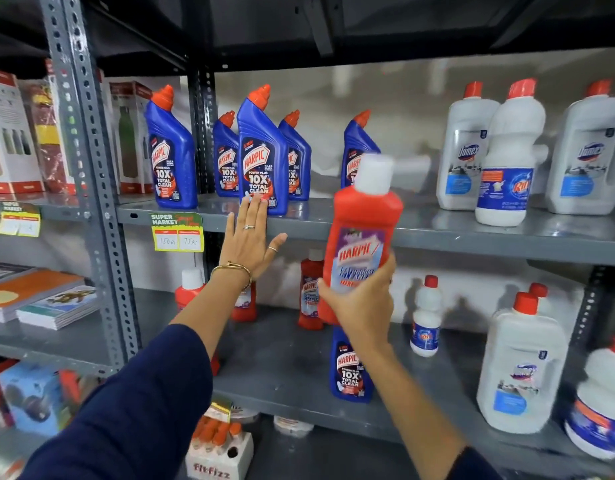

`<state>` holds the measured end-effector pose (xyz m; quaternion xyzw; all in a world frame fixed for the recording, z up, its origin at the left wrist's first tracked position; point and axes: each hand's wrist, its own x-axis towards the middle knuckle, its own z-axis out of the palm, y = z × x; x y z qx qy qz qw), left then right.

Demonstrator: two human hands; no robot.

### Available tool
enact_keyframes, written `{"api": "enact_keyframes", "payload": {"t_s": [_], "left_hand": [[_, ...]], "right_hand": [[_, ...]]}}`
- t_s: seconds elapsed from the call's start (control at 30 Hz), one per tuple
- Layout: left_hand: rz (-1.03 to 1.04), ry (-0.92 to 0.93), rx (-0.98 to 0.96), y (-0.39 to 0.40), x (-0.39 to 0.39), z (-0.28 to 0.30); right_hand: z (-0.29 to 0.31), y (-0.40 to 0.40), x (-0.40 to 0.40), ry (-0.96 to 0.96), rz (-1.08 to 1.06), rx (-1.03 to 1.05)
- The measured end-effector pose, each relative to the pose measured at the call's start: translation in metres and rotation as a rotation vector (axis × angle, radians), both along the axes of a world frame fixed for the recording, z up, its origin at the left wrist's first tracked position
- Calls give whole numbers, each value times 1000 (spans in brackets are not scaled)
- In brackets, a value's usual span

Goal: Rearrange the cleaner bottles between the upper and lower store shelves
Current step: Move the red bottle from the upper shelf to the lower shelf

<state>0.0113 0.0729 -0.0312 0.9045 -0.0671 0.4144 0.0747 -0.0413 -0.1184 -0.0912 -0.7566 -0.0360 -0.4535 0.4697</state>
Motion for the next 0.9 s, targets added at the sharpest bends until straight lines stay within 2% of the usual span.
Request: {"api": "enact_keyframes", "payload": {"t_s": [0.17, 0.37, 0.53, 0.77, 0.9], "left_hand": [[32, 25, 117, 19, 6, -2], [-36, -16, 113, 25, 9, -3], [-30, -70, 99, 23, 13, -8], [-42, -139, 77, 22, 20, -13], [-41, -161, 78, 22, 22, -15]], "right_hand": [[-72, 33, 7, 135, 30, -41], [-130, 67, 31, 292, 74, -44], [-155, 82, 57, 421, 88, 54], [-180, 95, 89, 521, 102, -35], [-188, 104, 95, 540, 108, -13]]}}
